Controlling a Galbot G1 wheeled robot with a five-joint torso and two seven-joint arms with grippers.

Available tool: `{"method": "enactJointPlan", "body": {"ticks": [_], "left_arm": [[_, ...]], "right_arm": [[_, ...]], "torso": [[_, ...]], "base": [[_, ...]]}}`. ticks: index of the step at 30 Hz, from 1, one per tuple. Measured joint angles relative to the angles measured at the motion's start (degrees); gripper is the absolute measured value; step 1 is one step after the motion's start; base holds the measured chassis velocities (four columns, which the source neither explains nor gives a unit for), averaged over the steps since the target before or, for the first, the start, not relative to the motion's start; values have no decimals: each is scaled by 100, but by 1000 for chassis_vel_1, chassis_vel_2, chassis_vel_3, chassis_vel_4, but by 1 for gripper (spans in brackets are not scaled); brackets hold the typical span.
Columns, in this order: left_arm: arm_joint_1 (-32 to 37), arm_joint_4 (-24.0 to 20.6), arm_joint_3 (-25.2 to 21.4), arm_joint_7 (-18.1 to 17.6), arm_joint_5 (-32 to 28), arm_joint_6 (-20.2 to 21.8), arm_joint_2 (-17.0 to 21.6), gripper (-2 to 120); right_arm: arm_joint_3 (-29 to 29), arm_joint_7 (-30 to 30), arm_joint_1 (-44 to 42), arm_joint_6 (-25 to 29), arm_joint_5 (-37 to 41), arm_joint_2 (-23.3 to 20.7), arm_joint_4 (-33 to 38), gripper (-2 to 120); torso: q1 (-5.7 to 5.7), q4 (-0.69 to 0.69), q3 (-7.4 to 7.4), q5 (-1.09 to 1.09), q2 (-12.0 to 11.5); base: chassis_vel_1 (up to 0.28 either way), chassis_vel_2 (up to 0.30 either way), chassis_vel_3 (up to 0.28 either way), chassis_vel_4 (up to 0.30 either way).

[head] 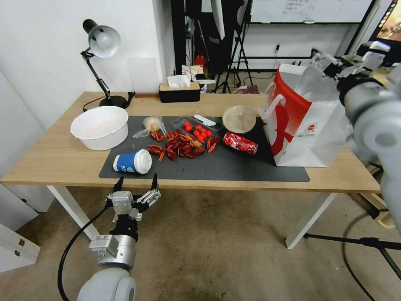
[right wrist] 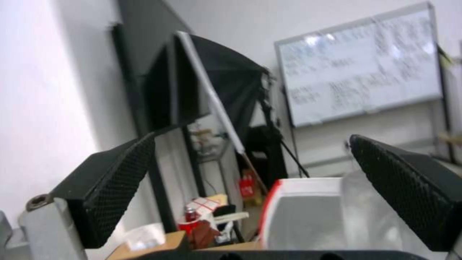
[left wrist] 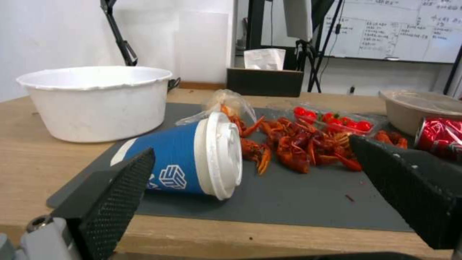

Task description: Pick up the trash from the table and place it into the takeout bag.

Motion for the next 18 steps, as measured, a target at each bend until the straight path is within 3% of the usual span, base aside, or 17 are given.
{"method": "enactJointPlan", "body": {"ticks": [2,4,7,18], "left_arm": [[3,-2,0,0,-1,-2,0,100],[19,-14,0,0,-3,-13,0,100],[34,-21,-5,1,-6,-35,0,100],[182,-128,-93,-42,0,-186,0,100]], "right_arm": [[63,-178,-276,134,-231,5,116,100],[220,-752,-1185,733,-1220,96,440,100],[243,-984,-1757,1100,-1858,253,667,100],[-2,-1340,-3402,2007,-3699,1042,887,100]], "torso": [[0,0,0,0,0],[-1,0,0,0,0],[0,-2,0,0,0],[-1,0,0,-1,0]], "base": [[0,0,0,0],[0,0,0,0],[0,0,0,0],[0,0,0,0]]}}
